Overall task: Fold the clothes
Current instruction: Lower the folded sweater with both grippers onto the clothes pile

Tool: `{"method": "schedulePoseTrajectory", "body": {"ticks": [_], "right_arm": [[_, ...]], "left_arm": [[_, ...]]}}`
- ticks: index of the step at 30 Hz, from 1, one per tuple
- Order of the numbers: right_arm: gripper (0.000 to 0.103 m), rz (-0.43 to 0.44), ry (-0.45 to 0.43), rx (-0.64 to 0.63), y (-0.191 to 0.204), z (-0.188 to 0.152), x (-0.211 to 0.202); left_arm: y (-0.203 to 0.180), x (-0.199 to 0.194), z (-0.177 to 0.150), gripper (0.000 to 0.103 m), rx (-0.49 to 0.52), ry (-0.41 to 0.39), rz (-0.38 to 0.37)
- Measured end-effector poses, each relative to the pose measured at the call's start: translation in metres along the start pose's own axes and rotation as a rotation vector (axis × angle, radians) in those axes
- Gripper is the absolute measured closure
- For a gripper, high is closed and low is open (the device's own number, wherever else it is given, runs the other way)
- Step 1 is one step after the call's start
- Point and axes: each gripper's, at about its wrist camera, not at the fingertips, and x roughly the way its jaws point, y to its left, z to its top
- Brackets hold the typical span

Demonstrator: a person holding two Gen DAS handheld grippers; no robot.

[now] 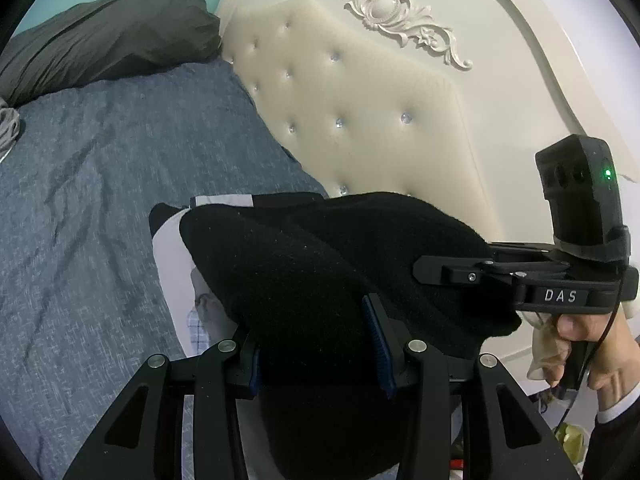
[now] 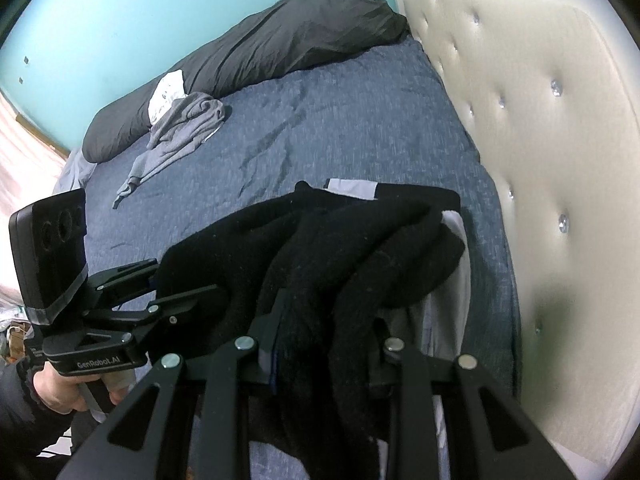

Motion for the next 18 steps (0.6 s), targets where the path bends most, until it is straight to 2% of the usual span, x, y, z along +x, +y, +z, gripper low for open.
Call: {"method": "schedulePoseTrajectory", "body": {"ticks": [18], "right_arm": [[0.076,0.014,0.110,0.075,-0.021,-0.041,0.025]], "left_arm": [[0.003,0.023,-0.037,0.058,-0.041,0.089,-0.003]]}}
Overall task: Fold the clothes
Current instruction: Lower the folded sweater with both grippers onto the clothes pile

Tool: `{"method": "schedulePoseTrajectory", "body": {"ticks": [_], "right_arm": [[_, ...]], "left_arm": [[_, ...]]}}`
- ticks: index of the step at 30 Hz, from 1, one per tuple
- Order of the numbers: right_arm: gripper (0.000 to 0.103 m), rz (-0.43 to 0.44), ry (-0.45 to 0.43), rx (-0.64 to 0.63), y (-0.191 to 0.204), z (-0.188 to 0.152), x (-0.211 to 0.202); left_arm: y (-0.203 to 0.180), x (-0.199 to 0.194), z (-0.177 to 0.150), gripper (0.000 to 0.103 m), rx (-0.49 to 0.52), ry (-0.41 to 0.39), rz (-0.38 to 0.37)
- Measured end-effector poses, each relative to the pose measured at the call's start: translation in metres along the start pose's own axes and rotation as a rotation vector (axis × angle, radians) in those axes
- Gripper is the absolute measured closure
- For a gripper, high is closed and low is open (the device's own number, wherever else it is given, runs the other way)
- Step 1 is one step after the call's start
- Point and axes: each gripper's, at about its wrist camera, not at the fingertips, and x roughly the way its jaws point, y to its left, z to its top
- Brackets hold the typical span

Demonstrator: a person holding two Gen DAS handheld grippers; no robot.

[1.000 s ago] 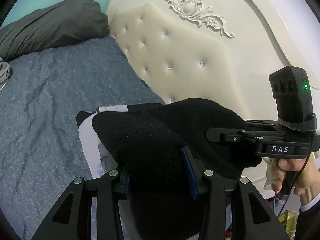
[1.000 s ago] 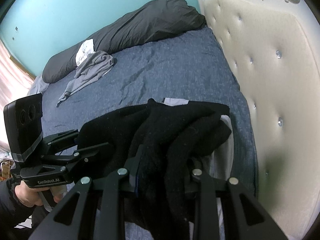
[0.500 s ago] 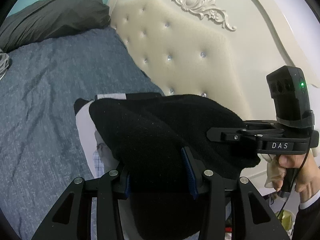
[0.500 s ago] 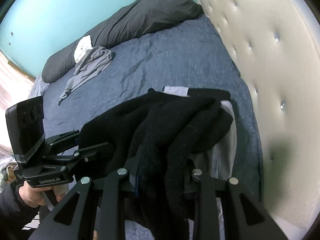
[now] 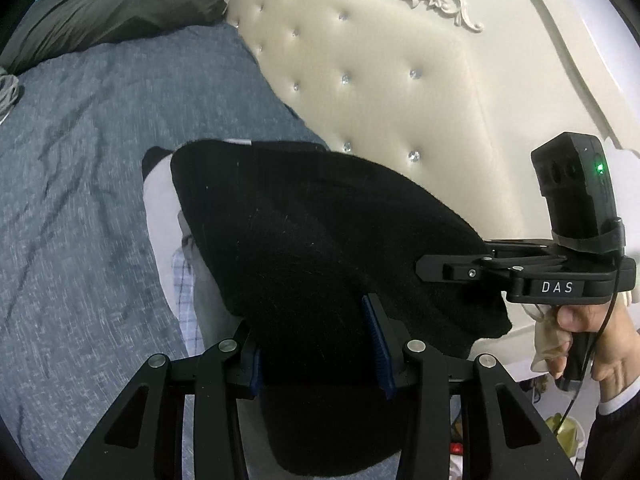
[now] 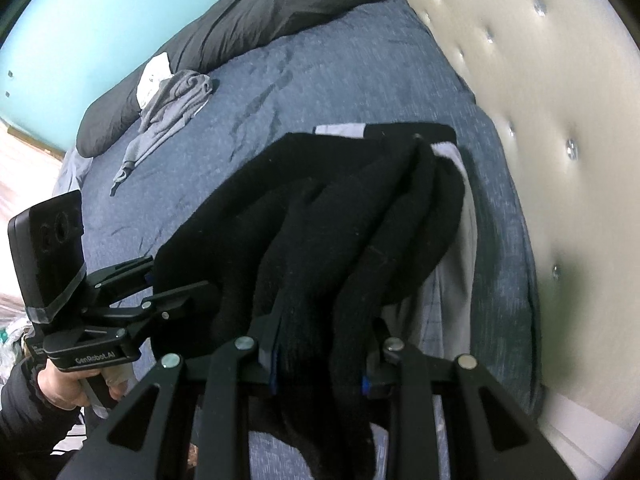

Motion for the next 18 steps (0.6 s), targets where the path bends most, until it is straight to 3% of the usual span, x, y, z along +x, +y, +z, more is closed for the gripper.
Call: {"method": "schedulePoseTrajectory", "body": {"ticks": [18], "right_arm": [[0.076,0.030,0.031,0.087,-0.021,-0.021,0.002]], "left_arm": [[0.001,0.003,-0.020,0.059,-0.105,0.047,-0.049]]}}
